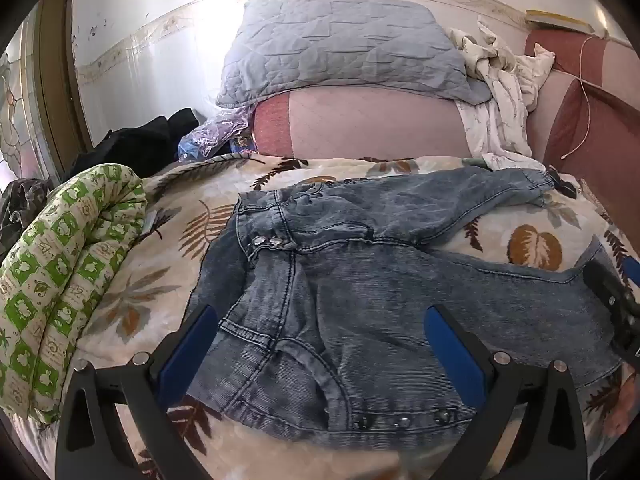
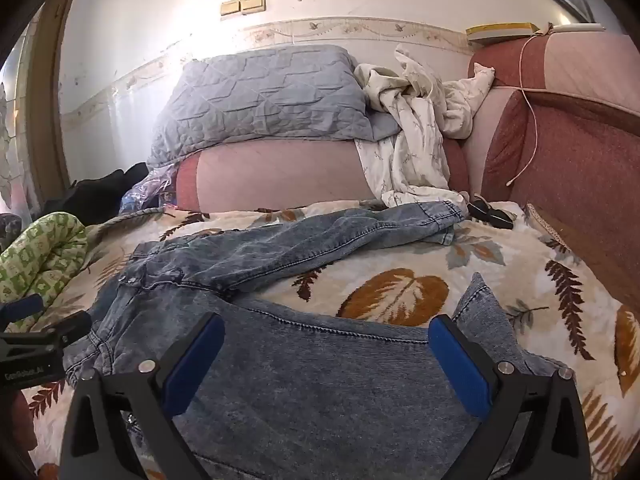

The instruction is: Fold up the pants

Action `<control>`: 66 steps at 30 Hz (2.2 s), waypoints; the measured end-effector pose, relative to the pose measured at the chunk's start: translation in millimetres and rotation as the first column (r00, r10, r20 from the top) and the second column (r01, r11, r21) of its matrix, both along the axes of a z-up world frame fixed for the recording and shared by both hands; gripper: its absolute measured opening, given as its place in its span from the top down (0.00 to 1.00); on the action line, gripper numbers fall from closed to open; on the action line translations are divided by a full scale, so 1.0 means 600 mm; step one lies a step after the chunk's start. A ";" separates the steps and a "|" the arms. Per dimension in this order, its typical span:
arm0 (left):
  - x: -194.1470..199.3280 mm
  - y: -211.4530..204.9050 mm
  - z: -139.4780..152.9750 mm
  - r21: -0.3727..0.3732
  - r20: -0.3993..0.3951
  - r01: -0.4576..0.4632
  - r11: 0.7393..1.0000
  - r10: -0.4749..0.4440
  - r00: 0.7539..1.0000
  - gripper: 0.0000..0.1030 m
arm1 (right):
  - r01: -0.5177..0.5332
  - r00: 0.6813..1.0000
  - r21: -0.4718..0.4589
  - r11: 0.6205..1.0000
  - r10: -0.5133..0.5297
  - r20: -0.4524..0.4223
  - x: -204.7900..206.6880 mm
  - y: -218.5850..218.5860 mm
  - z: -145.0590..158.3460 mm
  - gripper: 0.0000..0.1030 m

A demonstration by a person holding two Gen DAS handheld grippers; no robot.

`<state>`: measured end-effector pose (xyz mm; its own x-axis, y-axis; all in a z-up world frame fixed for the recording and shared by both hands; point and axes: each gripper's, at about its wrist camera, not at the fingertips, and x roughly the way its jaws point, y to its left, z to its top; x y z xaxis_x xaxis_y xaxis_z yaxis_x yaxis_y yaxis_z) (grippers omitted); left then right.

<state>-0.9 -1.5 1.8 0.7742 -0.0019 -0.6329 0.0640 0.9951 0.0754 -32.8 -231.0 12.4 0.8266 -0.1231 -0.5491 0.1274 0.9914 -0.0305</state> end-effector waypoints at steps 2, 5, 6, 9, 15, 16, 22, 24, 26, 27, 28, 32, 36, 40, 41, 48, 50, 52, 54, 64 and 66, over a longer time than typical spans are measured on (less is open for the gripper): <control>-0.003 -0.006 0.005 0.002 0.002 0.001 1.000 -0.001 1.000 0.00 | 0.002 1.000 0.003 1.000 -0.003 0.007 -0.005 -0.004 0.004 0.00; -0.004 -0.017 0.010 0.007 0.004 0.007 1.000 -0.007 1.000 0.00 | 0.013 1.000 0.007 1.000 -0.013 0.013 -0.010 -0.014 0.008 0.00; -0.002 -0.016 0.012 0.005 0.003 0.007 1.000 -0.007 1.000 0.00 | 0.019 1.000 0.009 1.000 -0.019 0.014 -0.012 -0.018 0.009 0.00; -0.001 -0.030 0.019 -0.001 0.007 0.004 1.000 -0.004 1.000 0.00 | 0.033 0.999 0.017 0.999 -0.034 0.019 -0.015 -0.030 0.012 0.00; 0.011 -0.048 0.022 -0.004 0.011 0.009 1.000 -0.009 1.000 0.00 | 0.054 0.998 0.024 0.998 -0.054 0.026 -0.017 -0.049 0.016 0.00; 0.013 -0.050 0.022 -0.006 0.009 0.011 1.000 -0.011 1.000 0.00 | 0.057 0.998 0.026 0.998 -0.058 0.025 -0.017 -0.051 0.016 0.00; 0.026 -0.048 0.016 -0.017 0.010 0.015 1.000 -0.015 1.000 0.00 | 0.070 0.997 0.023 0.997 -0.071 0.023 -0.014 -0.059 0.015 0.00; 0.031 -0.045 0.012 -0.026 0.010 0.012 1.000 -0.012 1.000 0.00 | 0.072 0.997 0.023 0.997 -0.072 0.021 -0.012 -0.059 0.014 0.00; 0.036 -0.042 0.006 -0.027 -0.001 0.011 1.000 -0.011 1.000 0.00 | 0.071 0.997 0.021 0.997 -0.071 0.017 -0.008 -0.059 0.012 0.00; 0.039 -0.041 0.003 -0.020 -0.015 0.009 1.000 -0.009 1.000 0.00 | 0.070 0.997 0.020 0.997 -0.070 0.015 -0.007 -0.058 0.011 0.00; 0.041 -0.040 0.000 -0.014 -0.023 0.008 1.000 -0.008 1.000 0.00 | 0.067 0.998 0.020 0.998 -0.068 0.014 -0.006 -0.058 0.011 0.00; 0.046 -0.036 -0.007 0.008 -0.016 0.002 1.000 -0.002 1.000 0.00 | 0.064 0.998 0.013 0.998 -0.064 0.011 -0.005 -0.053 0.008 0.00; 0.050 -0.034 -0.015 0.017 -0.038 0.004 1.000 -0.003 0.999 0.00 | 0.061 0.998 0.009 0.998 -0.061 0.002 -0.002 -0.052 0.005 0.00; 0.055 -0.031 -0.020 0.017 -0.043 0.012 1.000 -0.011 0.999 0.00 | 0.063 0.998 0.004 0.998 -0.063 -0.001 0.000 -0.051 0.004 0.00; 0.056 -0.028 -0.021 0.015 -0.044 0.012 1.000 -0.012 0.999 0.00 | 0.064 0.998 0.004 0.998 -0.064 -0.002 0.001 -0.051 0.003 0.00; 0.073 -0.008 -0.021 0.020 -0.054 0.017 1.000 -0.016 0.998 0.00 | 0.058 0.998 0.015 0.998 -0.057 -0.023 0.012 -0.060 0.002 0.00; 0.084 0.005 -0.019 0.018 -0.062 0.021 1.000 -0.020 0.998 0.00 | 0.061 0.998 0.038 0.997 -0.060 -0.025 0.017 -0.076 0.008 0.00; 0.102 0.028 -0.013 -0.007 -0.080 0.019 1.000 -0.019 0.997 0.00 | 0.054 0.998 0.042 0.998 -0.052 -0.040 0.036 -0.099 0.016 0.00; 0.134 0.057 0.001 -0.024 -0.091 0.009 1.000 -0.011 0.996 0.00 | 0.056 0.997 0.034 0.998 -0.054 -0.049 0.071 -0.126 0.032 0.00; 0.371 0.181 0.028 0.043 -0.185 -0.126 0.991 0.132 0.974 0.00 | 0.109 0.969 0.079 0.991 -0.088 -0.233 0.380 -0.324 0.062 0.00; 0.403 0.193 0.014 0.048 -0.214 -0.146 0.988 0.153 0.965 0.00 | 0.149 0.955 0.086 0.985 -0.121 -0.270 0.425 -0.350 0.045 0.00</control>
